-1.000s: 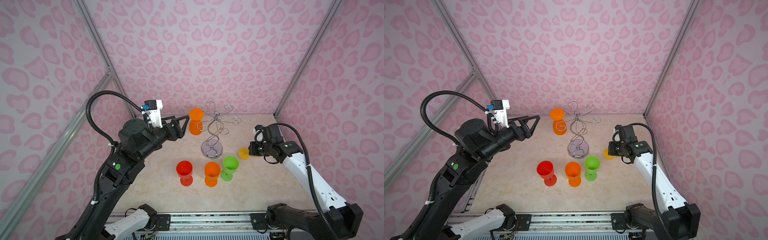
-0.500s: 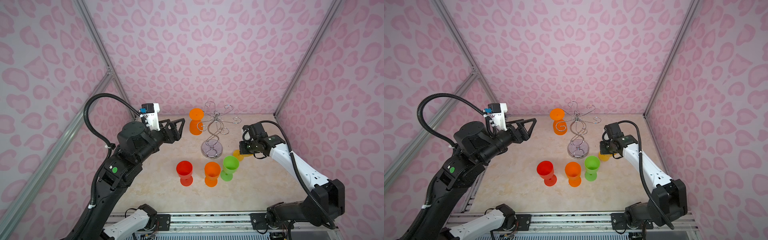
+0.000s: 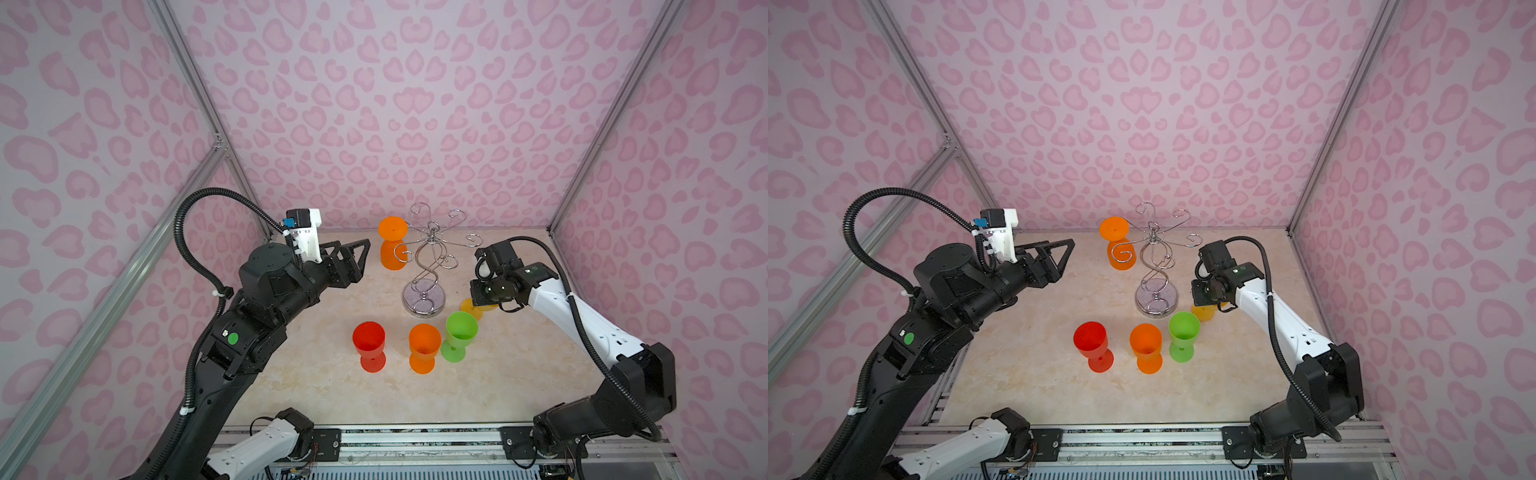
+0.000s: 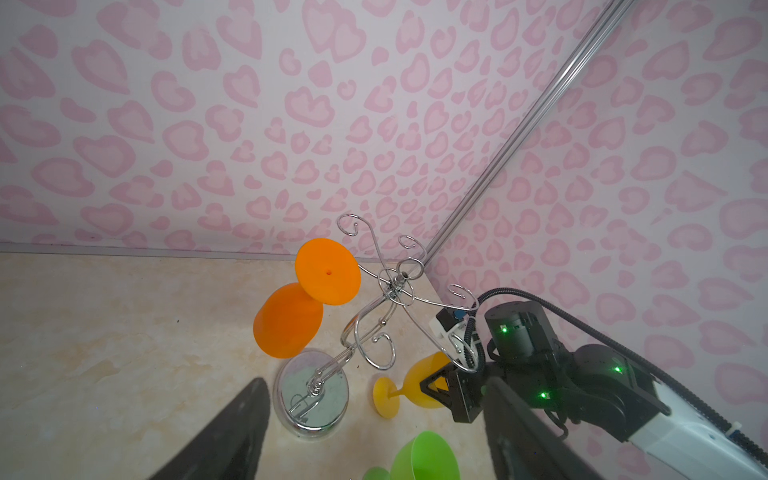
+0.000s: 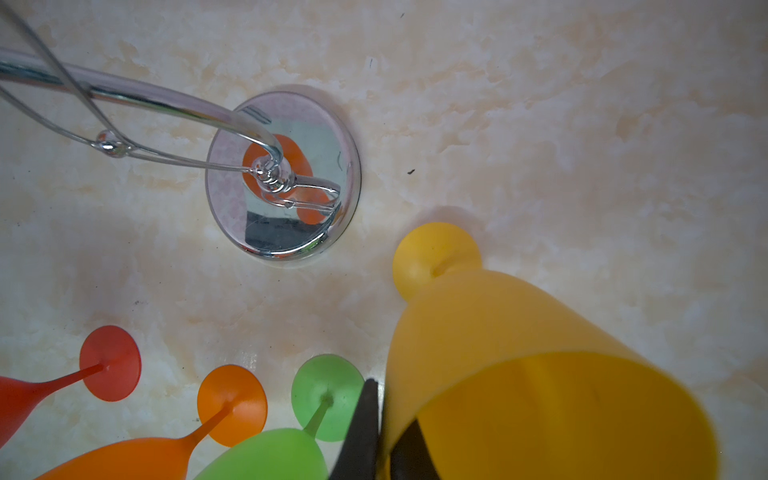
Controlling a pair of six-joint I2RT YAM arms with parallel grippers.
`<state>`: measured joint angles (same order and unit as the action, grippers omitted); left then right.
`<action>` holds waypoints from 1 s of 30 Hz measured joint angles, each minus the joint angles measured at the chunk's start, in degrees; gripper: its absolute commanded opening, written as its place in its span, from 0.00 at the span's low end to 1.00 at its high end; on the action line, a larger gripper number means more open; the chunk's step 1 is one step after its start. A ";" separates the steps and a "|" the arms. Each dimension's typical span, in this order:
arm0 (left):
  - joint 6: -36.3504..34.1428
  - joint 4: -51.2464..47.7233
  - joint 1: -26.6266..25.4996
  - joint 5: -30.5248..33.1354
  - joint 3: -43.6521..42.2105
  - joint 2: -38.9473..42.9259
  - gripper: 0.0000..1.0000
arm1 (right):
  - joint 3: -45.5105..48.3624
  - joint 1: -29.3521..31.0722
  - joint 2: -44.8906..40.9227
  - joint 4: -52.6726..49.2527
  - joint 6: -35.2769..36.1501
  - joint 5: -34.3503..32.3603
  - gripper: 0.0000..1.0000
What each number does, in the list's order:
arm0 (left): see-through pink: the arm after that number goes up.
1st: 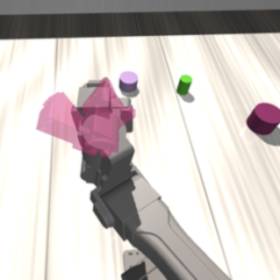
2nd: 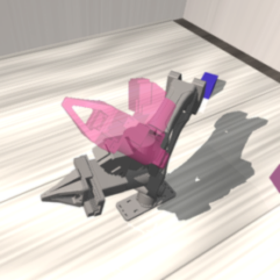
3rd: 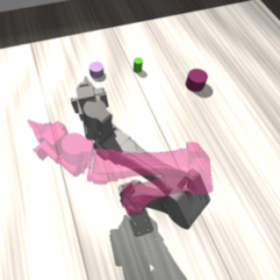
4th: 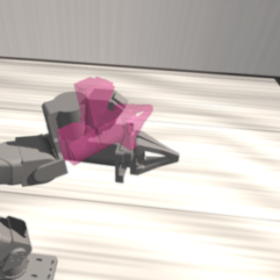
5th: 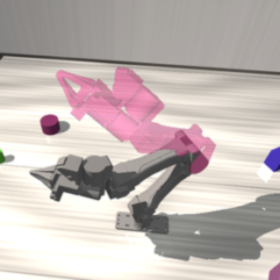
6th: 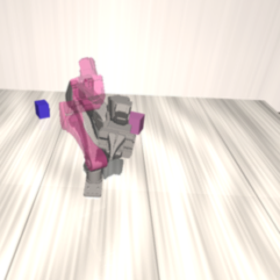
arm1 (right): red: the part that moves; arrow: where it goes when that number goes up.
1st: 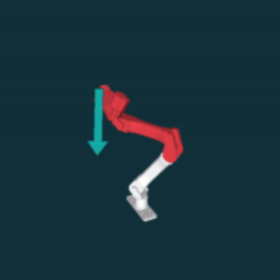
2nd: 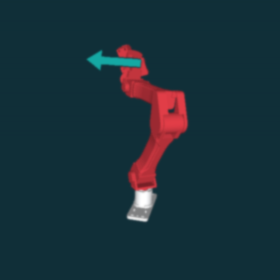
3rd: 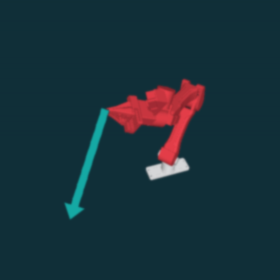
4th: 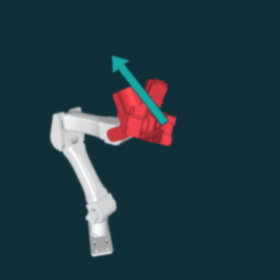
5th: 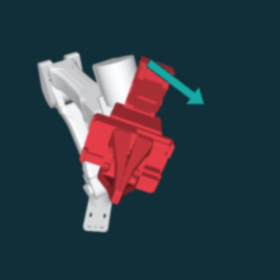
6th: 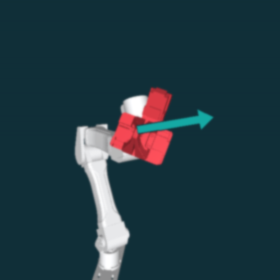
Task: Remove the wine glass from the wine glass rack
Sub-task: 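Set the yellow glass by the green glass while the left gripper reaches the rack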
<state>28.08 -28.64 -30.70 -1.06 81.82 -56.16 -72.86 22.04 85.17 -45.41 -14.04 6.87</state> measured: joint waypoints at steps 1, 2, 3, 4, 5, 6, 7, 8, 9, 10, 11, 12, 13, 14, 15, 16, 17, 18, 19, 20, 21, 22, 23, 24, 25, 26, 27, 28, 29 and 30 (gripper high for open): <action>0.00 -0.02 0.04 0.00 -0.13 0.11 0.82 | -0.24 0.04 0.13 -0.07 0.11 0.04 0.12; 0.00 -0.02 0.07 0.00 -0.28 0.24 0.82 | -0.46 0.13 0.22 -0.31 0.13 0.02 0.13; 0.02 -0.02 0.11 0.00 -0.39 0.33 0.82 | -0.55 0.20 0.22 -0.44 0.13 0.02 0.14; 0.00 0.00 0.13 0.00 -0.55 0.46 0.82 | -0.74 0.31 0.24 -0.72 0.13 0.02 0.15; 0.02 0.00 0.20 0.00 -0.72 0.59 0.82 | -0.92 0.37 0.28 -0.83 0.13 0.02 0.16; 0.02 0.00 0.22 0.02 -0.85 0.74 0.82 | -1.09 0.46 0.31 -0.87 0.13 0.02 0.17; 0.02 0.00 0.22 0.07 -1.03 0.92 0.82 | -1.27 0.48 0.33 -0.90 0.13 0.00 0.18; 0.02 -0.02 0.22 0.15 -1.20 1.14 0.82 | -1.40 0.59 0.33 -0.98 0.13 -0.02 0.19; 0.02 0.00 0.28 0.20 -1.33 1.27 0.82 | -1.55 0.70 0.33 -1.14 0.13 -0.20 0.20; 0.02 0.00 0.28 0.22 -1.51 1.44 0.82 | -1.68 0.76 0.31 -1.18 0.13 -0.50 0.21; 0.02 0.00 0.33 0.24 -1.66 1.55 0.82 | -1.84 0.83 0.24 -1.27 0.15 -0.61 0.23; 0.02 0.00 0.33 0.28 -1.75 1.64 0.83 | -1.95 0.87 0.15 -1.29 0.13 -0.61 0.24; 0.04 0.00 0.35 0.39 -1.79 1.64 0.83 | -2.08 0.94 -0.04 -1.36 0.13 -0.63 0.26; 0.04 0.00 0.37 0.39 -1.81 1.64 0.84 | -2.25 0.98 -0.33 -1.60 0.13 -0.63 0.28; 0.04 0.00 0.37 0.39 -1.88 1.64 0.86 | -2.36 1.01 -0.59 -1.68 0.11 -0.66 0.29; 0.15 0.02 0.42 0.42 -1.99 1.64 0.88 | -2.54 1.01 -0.92 -1.92 0.13 -0.70 0.29; 0.44 0.00 0.44 0.52 -2.14 1.62 0.90 | -2.71 1.01 -1.27 -2.08 0.13 -0.83 0.30; 0.42 0.00 0.48 0.72 -2.27 1.60 0.93 | -2.78 1.01 -1.55 -2.14 0.11 -0.85 0.30; 0.42 0.02 0.52 1.09 -2.51 1.60 0.94 | -2.82 1.01 -1.95 -2.25 0.11 -0.83 0.31; 0.44 0.02 0.59 1.49 -2.89 1.64 0.96 | -2.82 1.01 -2.38 -2.40 0.11 -0.87 0.31; 0.44 0.02 0.61 1.79 -3.19 1.66 0.97 | -2.82 1.01 -2.78 -2.49 0.09 -0.87 0.31; 0.44 0.02 0.61 2.38 -3.56 1.73 0.97 | -2.82 1.01 -3.23 -2.51 0.09 -0.87 0.31; 0.44 0.02 0.63 2.84 -3.93 1.81 0.98 | -2.82 1.01 -3.74 -2.49 0.07 -0.87 0.32; 0.46 0.02 0.66 3.15 -4.15 1.90 0.99 | -2.82 1.01 -4.22 -2.49 0.07 -0.90 0.32; 0.46 0.02 0.70 3.52 -4.24 2.03 1.00 | -2.82 1.01 -4.76 -2.49 0.00 -0.90 0.33; 0.57 0.28 0.76 3.89 -4.48 2.21 1.00 | -2.78 1.01 -5.29 -2.45 -0.31 -0.90 0.33; 0.76 0.61 0.90 4.13 -5.01 2.49 1.00 | -2.75 1.01 -5.79 -2.45 -0.37 -0.90 0.34; 0.94 0.59 1.14 4.24 -5.57 2.80 1.00 | -2.60 0.98 -6.38 -2.40 -0.37 -0.90 0.33; 1.16 0.57 1.46 4.26 -5.92 2.78 1.00 | -2.32 0.98 -7.08 -2.34 -0.46 -0.92 0.34; 1.55 0.57 1.86 4.17 -5.99 2.64 1.00 | -1.95 0.98 -7.82 -2.25 -0.70 -0.92 0.33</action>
<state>29.63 -28.08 -28.84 3.11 75.83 -53.52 -74.81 23.03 77.34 -47.66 -14.74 5.96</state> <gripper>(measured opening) 0.999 0.338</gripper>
